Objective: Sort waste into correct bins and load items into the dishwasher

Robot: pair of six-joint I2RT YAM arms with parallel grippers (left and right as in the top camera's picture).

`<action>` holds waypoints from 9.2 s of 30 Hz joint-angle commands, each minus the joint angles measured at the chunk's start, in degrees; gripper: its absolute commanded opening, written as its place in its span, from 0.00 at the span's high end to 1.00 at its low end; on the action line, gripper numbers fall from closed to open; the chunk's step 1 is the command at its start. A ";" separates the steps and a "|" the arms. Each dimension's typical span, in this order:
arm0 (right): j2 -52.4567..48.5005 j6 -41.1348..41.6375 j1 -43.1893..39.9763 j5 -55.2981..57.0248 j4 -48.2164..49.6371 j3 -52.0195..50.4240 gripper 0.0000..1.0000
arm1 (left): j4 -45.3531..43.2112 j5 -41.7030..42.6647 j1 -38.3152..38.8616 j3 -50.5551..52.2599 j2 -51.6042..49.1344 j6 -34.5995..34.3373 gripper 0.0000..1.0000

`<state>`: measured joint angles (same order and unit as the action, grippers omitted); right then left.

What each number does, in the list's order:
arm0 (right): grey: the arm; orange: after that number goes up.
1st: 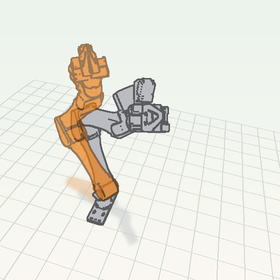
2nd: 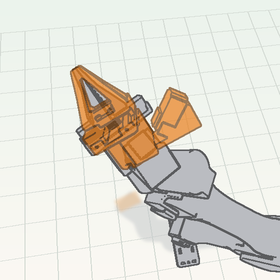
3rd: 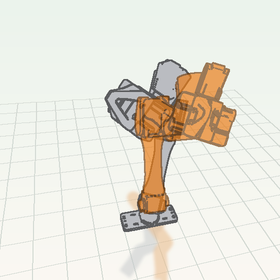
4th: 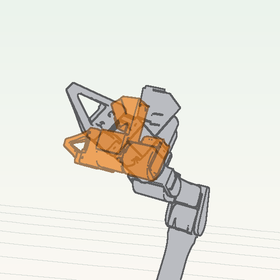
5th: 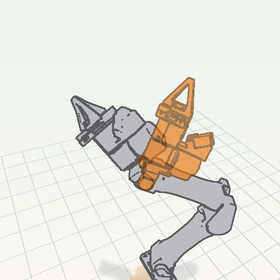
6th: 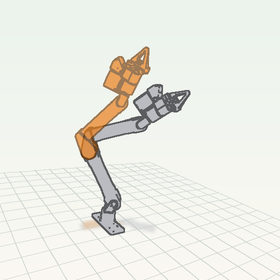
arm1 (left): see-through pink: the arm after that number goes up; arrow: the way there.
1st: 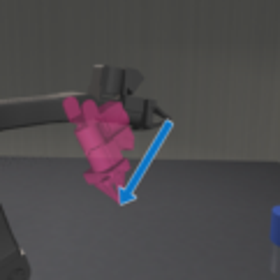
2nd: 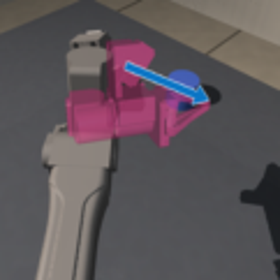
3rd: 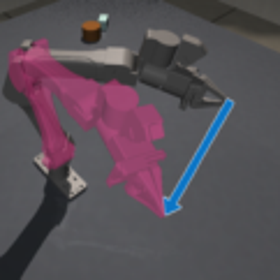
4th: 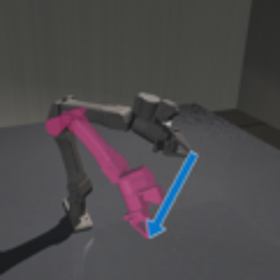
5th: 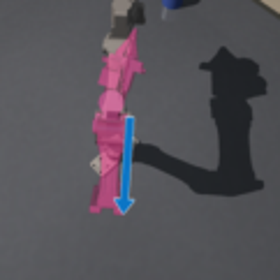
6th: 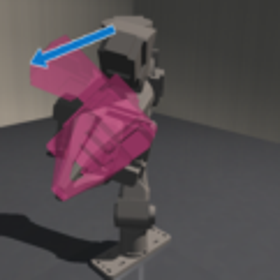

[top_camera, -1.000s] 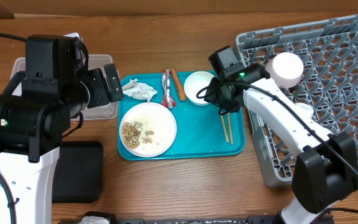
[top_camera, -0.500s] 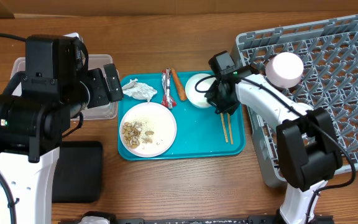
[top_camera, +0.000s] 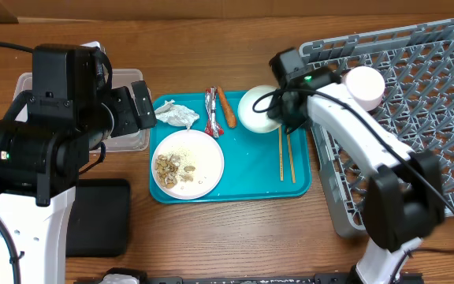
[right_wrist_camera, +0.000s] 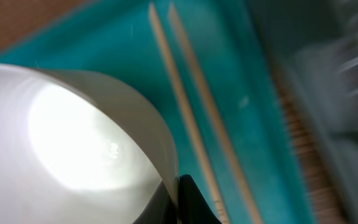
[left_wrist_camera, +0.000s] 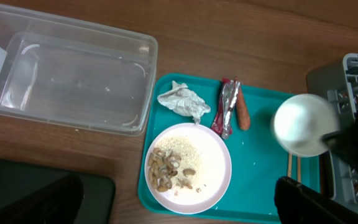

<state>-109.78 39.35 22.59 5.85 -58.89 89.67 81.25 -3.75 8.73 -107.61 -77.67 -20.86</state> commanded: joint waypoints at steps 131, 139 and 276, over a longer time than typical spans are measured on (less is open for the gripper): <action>12.15 -21.00 0.44 -6.16 -1.77 -7.34 0.96 | -0.04 -0.92 -0.13 -0.35 -0.33 0.26 0.00; 18.03 -37.03 -6.93 -2.95 -2.84 -7.58 0.96 | -0.04 -0.90 -0.13 -0.35 -0.33 0.26 0.00; 39.56 -34.86 -12.87 -19.85 -5.11 0.42 0.00 | -6.32 8.48 9.92 -0.42 -20.63 2.01 0.23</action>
<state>-70.98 5.58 9.52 -14.57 -64.01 89.10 75.02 4.40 18.52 -107.48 -98.72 -19.64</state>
